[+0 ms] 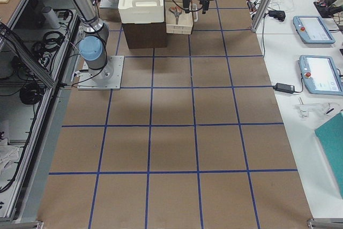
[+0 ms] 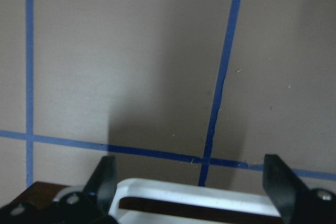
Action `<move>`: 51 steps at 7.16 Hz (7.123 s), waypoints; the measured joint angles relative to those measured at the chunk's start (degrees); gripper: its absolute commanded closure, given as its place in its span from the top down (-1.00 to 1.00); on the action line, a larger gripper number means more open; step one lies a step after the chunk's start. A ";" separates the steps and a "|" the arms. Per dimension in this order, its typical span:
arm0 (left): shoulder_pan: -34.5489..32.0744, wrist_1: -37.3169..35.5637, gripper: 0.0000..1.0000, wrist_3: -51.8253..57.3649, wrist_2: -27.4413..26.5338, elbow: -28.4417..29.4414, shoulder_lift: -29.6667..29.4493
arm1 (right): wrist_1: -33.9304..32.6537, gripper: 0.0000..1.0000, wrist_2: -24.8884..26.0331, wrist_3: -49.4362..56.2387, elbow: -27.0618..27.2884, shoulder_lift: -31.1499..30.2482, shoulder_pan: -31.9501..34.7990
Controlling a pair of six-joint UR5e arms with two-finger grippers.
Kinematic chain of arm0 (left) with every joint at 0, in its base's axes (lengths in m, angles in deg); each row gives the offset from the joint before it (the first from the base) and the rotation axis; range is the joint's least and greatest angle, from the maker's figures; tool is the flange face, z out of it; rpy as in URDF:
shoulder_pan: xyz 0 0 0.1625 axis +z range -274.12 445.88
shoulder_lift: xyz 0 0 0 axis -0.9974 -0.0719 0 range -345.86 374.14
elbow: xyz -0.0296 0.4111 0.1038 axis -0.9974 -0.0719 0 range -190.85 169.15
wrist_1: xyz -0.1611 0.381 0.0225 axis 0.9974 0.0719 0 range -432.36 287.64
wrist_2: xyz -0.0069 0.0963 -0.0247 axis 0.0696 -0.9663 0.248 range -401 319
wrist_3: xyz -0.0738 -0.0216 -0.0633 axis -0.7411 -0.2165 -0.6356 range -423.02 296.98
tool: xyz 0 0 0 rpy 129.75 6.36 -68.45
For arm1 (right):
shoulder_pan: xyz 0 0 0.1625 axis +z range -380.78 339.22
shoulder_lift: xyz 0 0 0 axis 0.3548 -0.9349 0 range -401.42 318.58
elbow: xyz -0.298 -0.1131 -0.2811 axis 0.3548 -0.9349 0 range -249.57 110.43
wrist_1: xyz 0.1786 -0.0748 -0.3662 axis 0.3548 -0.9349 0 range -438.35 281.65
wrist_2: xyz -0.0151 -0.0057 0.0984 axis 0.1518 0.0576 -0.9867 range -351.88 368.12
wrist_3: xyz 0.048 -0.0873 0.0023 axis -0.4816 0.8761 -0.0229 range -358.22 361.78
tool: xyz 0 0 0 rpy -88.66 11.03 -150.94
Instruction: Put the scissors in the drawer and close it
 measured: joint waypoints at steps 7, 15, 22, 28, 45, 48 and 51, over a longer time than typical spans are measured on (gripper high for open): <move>-0.32 15.67 1.00 -0.19 3.61 1.48 0.38 | 2.63 1.00 1.26 5.47 0.75 -2.17 -0.61; 0.68 21.72 1.00 0.02 7.83 -3.36 4.15 | 4.28 1.00 1.48 5.90 0.76 -3.13 -0.65; -0.41 24.03 1.00 -0.05 8.91 -7.08 7.33 | 13.66 1.00 -2.22 7.54 0.70 -11.10 -0.32; -0.04 24.51 1.00 -1.17 10.40 -10.81 9.12 | 14.35 1.00 -2.64 7.81 -9.52 2.16 -1.18; 17.16 17.06 1.00 22.69 3.55 -18.34 40.15 | 15.67 1.00 -3.49 7.07 -9.28 -0.30 -0.89; 17.05 20.26 1.00 22.69 3.40 -16.38 39.98 | 15.30 1.00 -3.77 6.96 -8.24 -0.46 -1.02; 17.02 20.94 1.00 22.66 3.51 -15.99 39.81 | 15.38 1.00 -3.73 6.90 -7.90 -0.56 -1.05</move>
